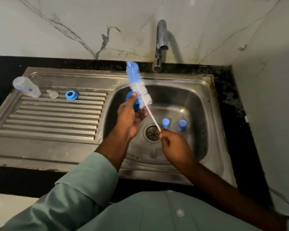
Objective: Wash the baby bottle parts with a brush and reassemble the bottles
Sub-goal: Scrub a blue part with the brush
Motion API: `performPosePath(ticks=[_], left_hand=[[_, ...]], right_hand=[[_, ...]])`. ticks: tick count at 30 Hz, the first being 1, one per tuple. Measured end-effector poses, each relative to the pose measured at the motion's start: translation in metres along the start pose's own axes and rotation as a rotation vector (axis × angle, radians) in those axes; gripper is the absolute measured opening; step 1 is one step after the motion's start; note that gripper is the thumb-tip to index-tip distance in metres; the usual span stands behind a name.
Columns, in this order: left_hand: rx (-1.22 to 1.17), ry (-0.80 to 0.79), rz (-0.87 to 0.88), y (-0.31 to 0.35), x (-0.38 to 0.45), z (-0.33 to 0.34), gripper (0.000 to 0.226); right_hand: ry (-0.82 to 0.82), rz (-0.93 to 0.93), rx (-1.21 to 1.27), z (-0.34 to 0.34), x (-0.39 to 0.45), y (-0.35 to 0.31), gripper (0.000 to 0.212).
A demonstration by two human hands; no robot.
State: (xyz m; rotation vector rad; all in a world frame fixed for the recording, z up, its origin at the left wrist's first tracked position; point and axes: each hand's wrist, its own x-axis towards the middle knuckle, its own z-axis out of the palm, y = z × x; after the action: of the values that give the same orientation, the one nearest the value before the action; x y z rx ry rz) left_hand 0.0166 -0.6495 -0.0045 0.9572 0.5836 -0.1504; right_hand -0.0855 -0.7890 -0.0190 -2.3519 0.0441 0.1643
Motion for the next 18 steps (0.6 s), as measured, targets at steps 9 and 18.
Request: performPosePath(ticks=[9,18], left_hand=[[-0.064,0.06,-0.075,-0.007,-0.014,-0.005,0.038],[0.063,0.093,-0.049,-0.011,-0.006,0.009,0.048]], right_hand=[[-0.031,0.048,-0.032,0.001,-0.003,0.0,0.027],[-0.029,0.0,-0.052,-0.001,0.001,-0.003,0.025]])
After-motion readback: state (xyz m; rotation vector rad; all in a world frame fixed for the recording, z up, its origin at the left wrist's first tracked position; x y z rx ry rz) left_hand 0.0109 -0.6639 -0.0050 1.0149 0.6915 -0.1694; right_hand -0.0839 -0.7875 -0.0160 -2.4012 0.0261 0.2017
